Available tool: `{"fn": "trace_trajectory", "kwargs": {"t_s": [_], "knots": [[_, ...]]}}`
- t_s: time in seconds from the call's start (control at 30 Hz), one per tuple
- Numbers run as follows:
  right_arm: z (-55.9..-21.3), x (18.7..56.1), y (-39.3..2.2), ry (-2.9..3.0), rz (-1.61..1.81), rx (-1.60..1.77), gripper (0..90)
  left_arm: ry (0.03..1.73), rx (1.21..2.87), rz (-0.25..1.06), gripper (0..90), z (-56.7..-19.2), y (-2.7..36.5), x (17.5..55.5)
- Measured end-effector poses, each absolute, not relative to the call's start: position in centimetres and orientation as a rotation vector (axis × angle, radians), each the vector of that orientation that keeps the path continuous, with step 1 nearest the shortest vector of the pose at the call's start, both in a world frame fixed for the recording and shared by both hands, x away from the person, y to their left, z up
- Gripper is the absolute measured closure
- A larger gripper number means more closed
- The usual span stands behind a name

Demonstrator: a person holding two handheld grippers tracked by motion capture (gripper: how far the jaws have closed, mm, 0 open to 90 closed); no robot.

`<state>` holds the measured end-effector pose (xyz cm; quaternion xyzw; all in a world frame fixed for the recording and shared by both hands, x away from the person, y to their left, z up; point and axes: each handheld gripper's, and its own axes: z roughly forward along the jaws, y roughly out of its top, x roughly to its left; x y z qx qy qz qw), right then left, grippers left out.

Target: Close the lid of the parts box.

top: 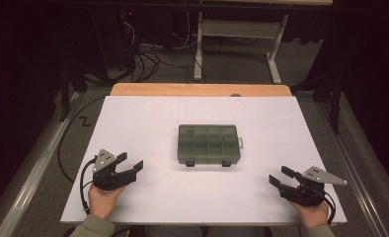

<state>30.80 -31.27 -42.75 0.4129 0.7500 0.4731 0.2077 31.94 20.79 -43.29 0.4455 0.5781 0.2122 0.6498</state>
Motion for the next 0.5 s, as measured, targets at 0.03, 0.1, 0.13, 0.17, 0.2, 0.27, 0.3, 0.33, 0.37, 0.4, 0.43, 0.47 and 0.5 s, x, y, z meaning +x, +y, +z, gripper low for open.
{"fn": "trace_trajectory", "kwargs": {"t_s": [0.03,0.1,0.13,0.17,0.2,0.27,0.3,0.33,0.37,0.4,0.43,0.47,0.5], "knots": [[-42.79,30.79,-31.25,2.088,1.318,1.15,36.9,1.321,1.003,0.481,29.6,-43.32,20.95,31.97],[-42.8,30.79,-31.26,2.083,1.317,1.15,36.9,1.331,0.997,0.488,29.6,-43.42,21.23,32.02],[-42.79,30.78,-31.29,2.079,1.32,1.151,36.9,1.333,1.002,0.493,29.6,-43.5,21.29,32.05],[-42.78,30.76,-31.32,2.074,1.324,1.155,36.9,1.336,1.007,0.493,29.6,-43.57,21.31,32.08],[-42.78,30.75,-31.36,2.07,1.323,1.156,36.9,1.338,1.012,0.49,29.5,-43.63,21.31,32.11],[-42.81,30.77,-31.45,2.066,1.317,1.161,36.7,1.338,1.018,0.491,29.5,-43.68,21.24,32.14],[-42.84,30.81,-31.49,2.066,1.316,1.164,36.5,1.336,1.018,0.489,29.5,-43.68,21.23,32.15],[-42.86,30.85,-31.53,2.066,1.316,1.168,36.4,1.335,1.018,0.488,29.5,-43.69,21.23,32.15],[-42.86,30.86,-31.56,2.066,1.316,1.169,36.4,1.336,1.018,0.486,29.5,-43.72,21.23,32.18],[-42.86,30.87,-31.57,2.064,1.318,1.17,36.4,1.336,1.022,0.486,29.5,-43.75,21.24,32.2],[-42.86,30.88,-31.57,2.064,1.32,1.172,36.1,1.336,1.022,0.485,29.5,-43.76,21.24,32.22],[-42.87,30.9,-31.57,2.065,1.319,1.173,35.8,1.336,1.022,0.485,29.5,-43.77,21.23,32.24],[-42.89,30.93,-31.58,2.066,1.32,1.174,35.6,1.336,1.025,0.485,29.5,-43.78,21.22,32.26]]}}
